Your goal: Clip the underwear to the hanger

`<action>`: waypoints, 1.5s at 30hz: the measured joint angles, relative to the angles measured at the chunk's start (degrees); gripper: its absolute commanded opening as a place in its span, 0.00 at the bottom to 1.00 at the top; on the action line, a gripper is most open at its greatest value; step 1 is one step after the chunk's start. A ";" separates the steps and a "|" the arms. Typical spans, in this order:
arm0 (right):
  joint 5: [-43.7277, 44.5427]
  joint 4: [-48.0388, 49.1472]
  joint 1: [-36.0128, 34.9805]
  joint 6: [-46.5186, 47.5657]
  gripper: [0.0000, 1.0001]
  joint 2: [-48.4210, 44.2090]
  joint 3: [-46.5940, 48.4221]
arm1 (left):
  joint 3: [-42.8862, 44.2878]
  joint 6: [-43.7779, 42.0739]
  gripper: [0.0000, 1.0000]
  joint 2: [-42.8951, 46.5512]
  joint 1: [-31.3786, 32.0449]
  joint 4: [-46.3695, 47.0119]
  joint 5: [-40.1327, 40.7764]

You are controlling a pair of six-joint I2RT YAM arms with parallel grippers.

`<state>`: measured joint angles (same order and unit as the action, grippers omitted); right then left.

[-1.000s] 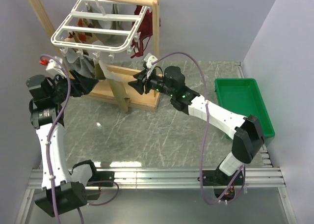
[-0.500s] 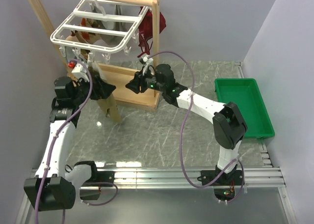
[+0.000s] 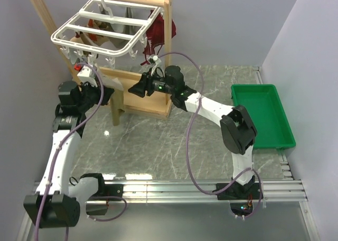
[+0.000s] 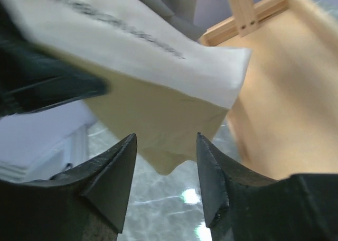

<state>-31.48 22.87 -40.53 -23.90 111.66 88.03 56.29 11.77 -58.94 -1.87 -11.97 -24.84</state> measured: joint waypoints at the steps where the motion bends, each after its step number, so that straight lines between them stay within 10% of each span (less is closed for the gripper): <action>1: -0.94 0.42 0.24 -1.73 0.61 0.81 0.46 | -0.13 -0.68 0.00 0.98 -0.17 -0.04 -1.14; 16: -7.17 17.29 1.18 -38.69 0.75 9.51 4.02 | 0.63 -5.29 0.00 4.09 -9.01 -2.73 -22.40; 37: -5.44 27.10 -0.87 -65.07 0.79 19.10 3.45 | 3.96 -5.09 0.00 4.02 -9.20 -3.34 -30.97; 45: -5.40 33.90 -1.03 -72.17 0.44 20.04 1.27 | 3.96 -4.96 0.00 3.91 -9.20 -3.41 -31.04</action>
<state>-36.88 56.77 -41.56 -96.07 131.70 89.30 60.25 6.81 -55.02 -11.07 -15.38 -55.88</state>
